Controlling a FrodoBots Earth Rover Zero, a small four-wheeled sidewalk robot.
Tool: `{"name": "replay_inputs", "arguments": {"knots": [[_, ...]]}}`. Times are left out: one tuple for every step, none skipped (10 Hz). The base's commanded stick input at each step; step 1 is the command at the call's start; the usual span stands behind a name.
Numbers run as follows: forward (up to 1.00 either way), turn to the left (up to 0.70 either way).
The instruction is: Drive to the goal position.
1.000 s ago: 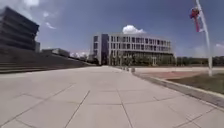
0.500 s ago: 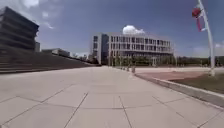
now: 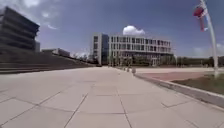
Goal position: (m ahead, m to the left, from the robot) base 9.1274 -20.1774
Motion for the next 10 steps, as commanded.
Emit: {"name": "replay_inputs", "arguments": {"knots": [[0.3,0.01],[0.3,0.01],[0.3,0.01],[0.3,0.01],[0.3,0.01],[0.3,0.01],[0.3,0.01],[0.3,0.01],[0.3,0.01],[0.3,0.01]]}}
